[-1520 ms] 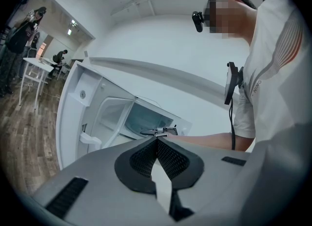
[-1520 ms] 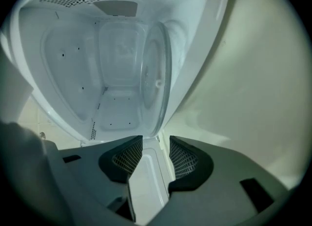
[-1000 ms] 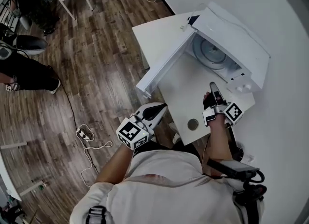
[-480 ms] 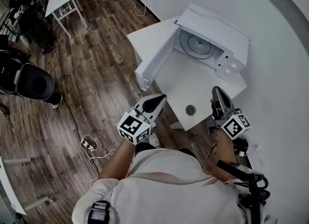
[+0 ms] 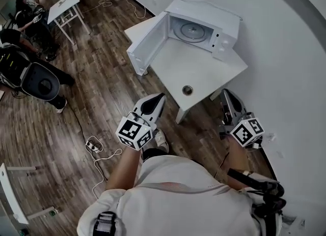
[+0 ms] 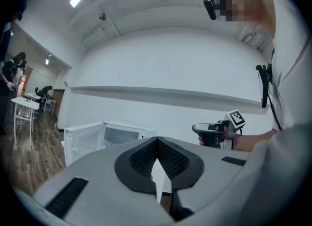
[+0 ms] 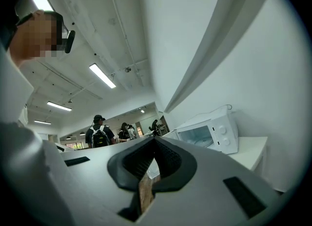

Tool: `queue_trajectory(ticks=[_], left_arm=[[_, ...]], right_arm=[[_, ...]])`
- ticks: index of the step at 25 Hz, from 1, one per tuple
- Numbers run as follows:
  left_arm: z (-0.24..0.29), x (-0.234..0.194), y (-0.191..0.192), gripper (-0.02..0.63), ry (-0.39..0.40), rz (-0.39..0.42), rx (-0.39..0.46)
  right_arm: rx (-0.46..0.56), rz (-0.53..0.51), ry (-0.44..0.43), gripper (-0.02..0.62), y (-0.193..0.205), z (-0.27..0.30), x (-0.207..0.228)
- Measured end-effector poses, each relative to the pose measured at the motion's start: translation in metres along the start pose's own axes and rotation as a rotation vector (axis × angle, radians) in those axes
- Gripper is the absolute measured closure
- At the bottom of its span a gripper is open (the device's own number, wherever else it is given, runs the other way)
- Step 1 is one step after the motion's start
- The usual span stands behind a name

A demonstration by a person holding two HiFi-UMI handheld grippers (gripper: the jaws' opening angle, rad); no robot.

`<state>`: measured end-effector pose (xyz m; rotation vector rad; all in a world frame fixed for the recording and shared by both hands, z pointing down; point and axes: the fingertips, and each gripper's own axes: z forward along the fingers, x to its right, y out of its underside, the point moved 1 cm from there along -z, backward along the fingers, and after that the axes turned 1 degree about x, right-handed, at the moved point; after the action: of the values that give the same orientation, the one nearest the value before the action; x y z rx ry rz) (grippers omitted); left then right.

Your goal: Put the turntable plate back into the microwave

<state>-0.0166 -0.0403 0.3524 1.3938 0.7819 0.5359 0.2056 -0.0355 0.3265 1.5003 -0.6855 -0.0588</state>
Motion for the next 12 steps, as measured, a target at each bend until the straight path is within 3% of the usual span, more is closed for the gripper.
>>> queue_trajectory(ticks=[6,12], left_arm=[[-0.047,0.075,0.0,0.595,0.005,0.02,0.003],[-0.082,0.11,-0.013,0.595,-0.003,0.058,0.005]], right_arm=[[0.021,-0.012,0.006,0.591,-0.006,-0.082,-0.028],[0.037,-0.045,-0.018,0.591,-0.008,-0.117,-0.063]])
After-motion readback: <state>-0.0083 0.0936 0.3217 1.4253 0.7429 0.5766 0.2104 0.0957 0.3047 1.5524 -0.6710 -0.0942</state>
